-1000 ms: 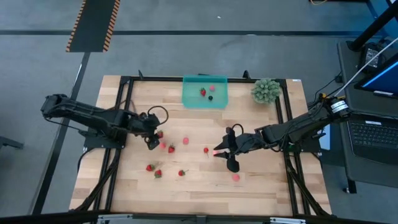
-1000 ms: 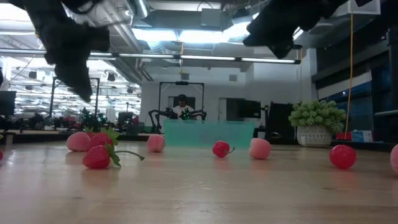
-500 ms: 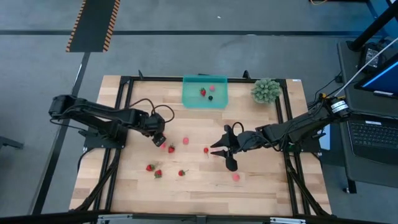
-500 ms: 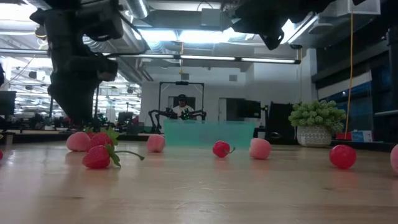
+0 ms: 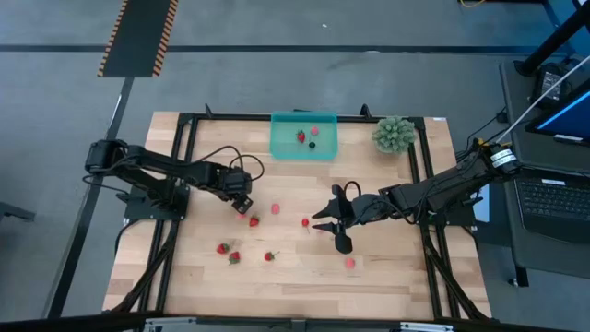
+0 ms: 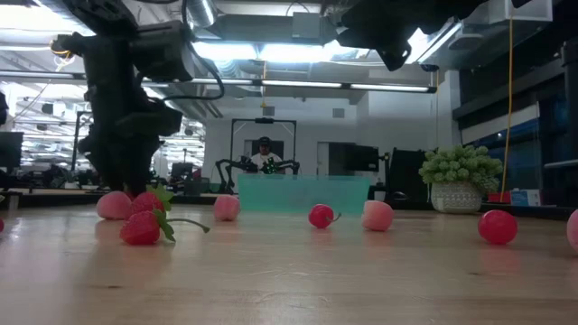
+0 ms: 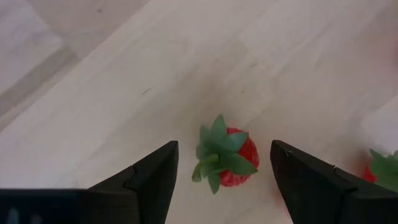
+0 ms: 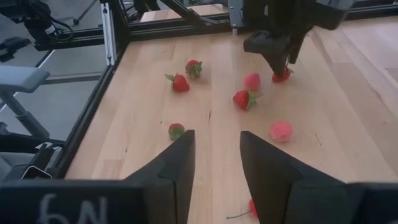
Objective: Pick and placing Produce into tupperware
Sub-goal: Put the strawberry into the blue basket
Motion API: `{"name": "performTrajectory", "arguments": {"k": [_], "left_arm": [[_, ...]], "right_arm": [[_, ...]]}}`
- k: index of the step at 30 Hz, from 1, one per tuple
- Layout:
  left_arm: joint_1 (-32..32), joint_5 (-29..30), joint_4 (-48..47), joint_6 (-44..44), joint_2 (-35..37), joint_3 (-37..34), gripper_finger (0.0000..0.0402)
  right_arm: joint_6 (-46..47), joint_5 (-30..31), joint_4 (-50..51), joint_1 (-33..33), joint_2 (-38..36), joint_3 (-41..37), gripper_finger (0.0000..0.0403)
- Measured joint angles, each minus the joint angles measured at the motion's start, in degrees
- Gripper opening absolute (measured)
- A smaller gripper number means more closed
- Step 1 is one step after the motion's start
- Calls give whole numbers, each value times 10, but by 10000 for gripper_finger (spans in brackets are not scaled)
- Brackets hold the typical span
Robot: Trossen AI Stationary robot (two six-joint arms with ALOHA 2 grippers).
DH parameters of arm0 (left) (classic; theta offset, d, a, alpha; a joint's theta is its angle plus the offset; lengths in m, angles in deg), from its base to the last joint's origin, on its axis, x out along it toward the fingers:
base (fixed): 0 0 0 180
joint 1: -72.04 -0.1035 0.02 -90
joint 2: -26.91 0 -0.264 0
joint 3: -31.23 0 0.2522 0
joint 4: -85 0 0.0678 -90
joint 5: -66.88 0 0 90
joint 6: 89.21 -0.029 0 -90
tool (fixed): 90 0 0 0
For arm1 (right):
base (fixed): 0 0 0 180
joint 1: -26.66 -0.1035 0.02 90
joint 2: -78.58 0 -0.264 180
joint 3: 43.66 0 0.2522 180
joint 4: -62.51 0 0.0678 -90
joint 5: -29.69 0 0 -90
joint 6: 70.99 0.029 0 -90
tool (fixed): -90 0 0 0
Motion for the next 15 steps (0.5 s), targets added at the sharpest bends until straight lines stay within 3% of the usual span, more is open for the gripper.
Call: {"name": "performTrajectory", "arguments": {"k": [15], "left_arm": [[-1,-24,4,0,-51,2,246]], "right_arm": [[-7,0,0,0,0,0,129]]}}
